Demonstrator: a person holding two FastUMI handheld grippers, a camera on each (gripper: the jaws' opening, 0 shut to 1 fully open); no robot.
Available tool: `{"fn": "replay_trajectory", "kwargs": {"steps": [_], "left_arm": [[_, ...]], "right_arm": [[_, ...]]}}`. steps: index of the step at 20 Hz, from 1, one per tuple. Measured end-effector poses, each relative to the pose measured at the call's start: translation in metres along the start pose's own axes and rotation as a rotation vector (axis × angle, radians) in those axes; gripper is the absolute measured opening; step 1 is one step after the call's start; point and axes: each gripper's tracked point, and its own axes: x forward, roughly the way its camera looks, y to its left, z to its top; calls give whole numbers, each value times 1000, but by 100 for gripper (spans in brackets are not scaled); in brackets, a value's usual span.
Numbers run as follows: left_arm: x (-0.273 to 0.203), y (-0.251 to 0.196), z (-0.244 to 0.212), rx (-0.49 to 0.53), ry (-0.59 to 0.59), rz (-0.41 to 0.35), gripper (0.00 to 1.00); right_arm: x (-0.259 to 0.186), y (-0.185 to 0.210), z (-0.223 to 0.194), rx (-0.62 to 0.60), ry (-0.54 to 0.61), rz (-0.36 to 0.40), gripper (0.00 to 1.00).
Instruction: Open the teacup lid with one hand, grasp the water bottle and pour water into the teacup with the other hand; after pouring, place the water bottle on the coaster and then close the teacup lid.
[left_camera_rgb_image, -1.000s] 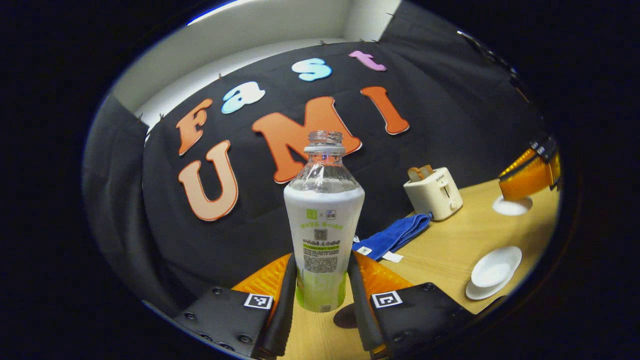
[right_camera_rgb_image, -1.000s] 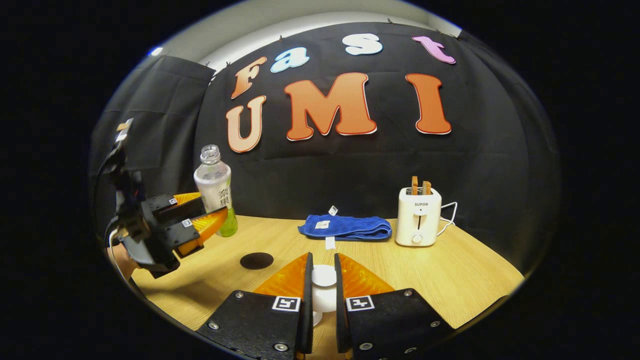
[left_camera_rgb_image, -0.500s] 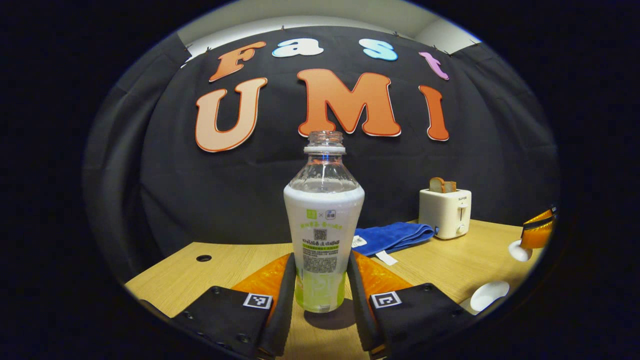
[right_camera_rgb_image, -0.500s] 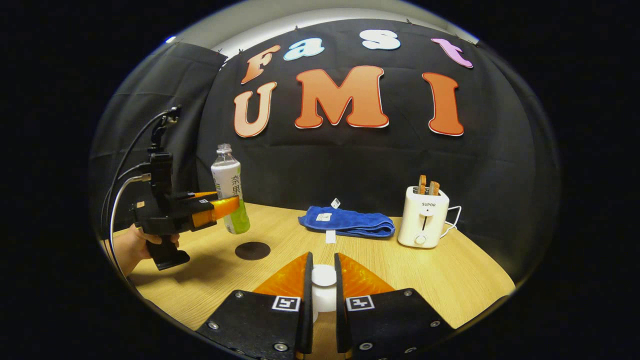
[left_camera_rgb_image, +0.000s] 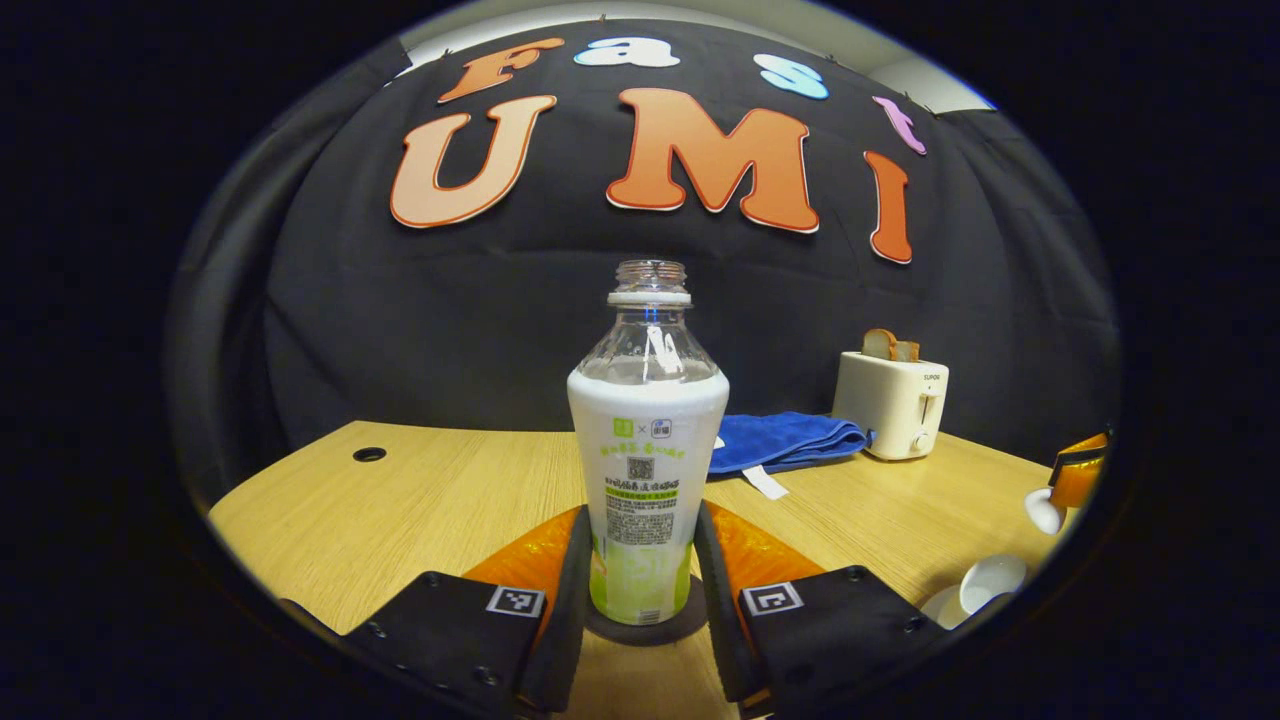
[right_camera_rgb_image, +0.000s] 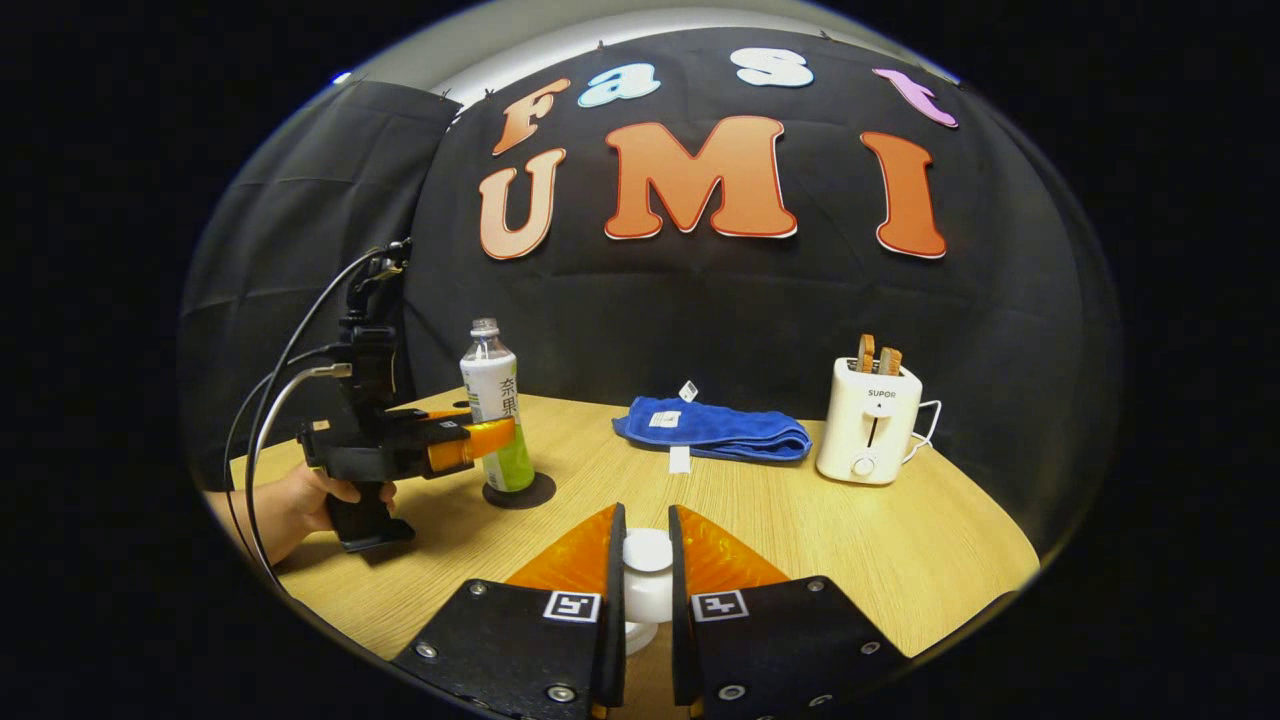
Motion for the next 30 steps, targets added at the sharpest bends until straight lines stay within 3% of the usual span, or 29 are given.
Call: {"fn": "replay_trajectory", "kwargs": {"steps": [5,7,11,18,27,30], "left_arm": [[4,-4,-8,0,26,-9,60],[0,-2,-6,-1,26,-6,68],[-5,10,4,12,-2,42,100],[-29,24,10,-19,-11,87,100],[-55,30,33,56,-97,117,100],[-61,28,31,77,-89,122,100]], "right_arm": [[-1,6,-5,7,8,13,19],[-1,8,-7,10,14,16,19],[1,15,-9,22,12,26,19],[9,29,-27,20,37,30,19],[13,35,-49,44,70,30,19],[12,34,-48,62,74,30,25]]}}
